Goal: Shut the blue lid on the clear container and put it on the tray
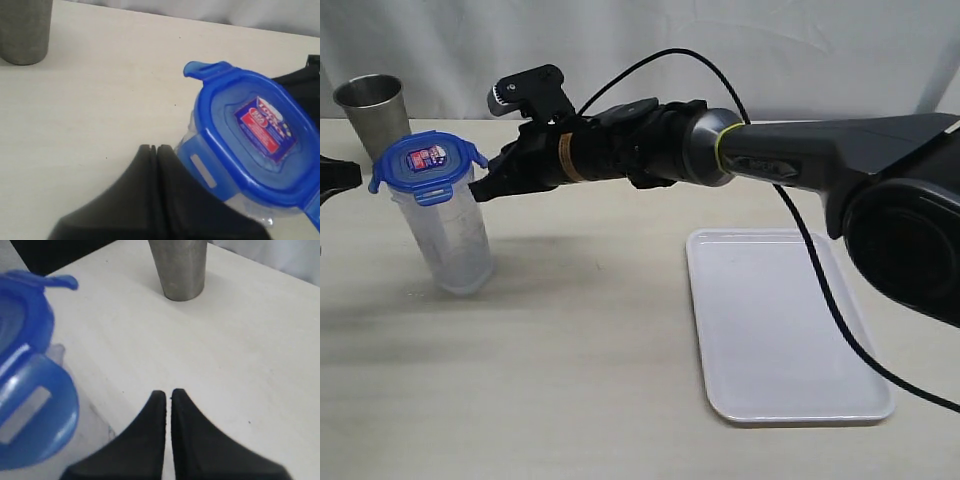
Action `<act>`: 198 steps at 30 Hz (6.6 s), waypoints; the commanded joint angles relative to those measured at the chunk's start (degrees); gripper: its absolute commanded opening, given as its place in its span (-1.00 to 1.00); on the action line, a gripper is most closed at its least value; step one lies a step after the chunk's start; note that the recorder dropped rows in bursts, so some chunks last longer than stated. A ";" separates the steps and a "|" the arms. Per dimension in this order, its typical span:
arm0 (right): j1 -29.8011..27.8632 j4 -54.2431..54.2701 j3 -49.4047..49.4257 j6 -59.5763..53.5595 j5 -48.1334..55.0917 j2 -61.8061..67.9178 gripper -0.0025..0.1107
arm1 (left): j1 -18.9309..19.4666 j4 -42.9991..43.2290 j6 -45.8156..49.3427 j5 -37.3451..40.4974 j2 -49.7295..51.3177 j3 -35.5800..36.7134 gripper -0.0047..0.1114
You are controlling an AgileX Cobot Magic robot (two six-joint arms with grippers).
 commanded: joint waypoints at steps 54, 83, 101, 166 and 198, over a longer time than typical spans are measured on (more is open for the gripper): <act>1.96 11.86 25.43 -7.83 -8.79 -16.03 -0.88 | -0.17 14.44 -15.02 -3.46 -1.81 -3.26 -0.92; 1.96 12.10 26.21 -7.73 -8.58 -16.03 -0.88 | -0.17 8.85 -6.71 5.44 1.98 -3.26 -0.92; 1.96 11.86 26.26 -7.60 -8.58 -16.03 -0.88 | -0.17 -2.44 4.64 4.22 5.15 -3.26 -0.92; 1.96 11.86 26.26 -6.31 -7.19 -16.03 -0.88 | -3.43 2.50 -0.12 2.58 -4.32 2.98 -0.92; 1.96 11.23 26.26 -6.29 -7.07 -16.03 -0.88 | -3.43 -2.44 8.22 -0.15 -1.11 3.03 -0.92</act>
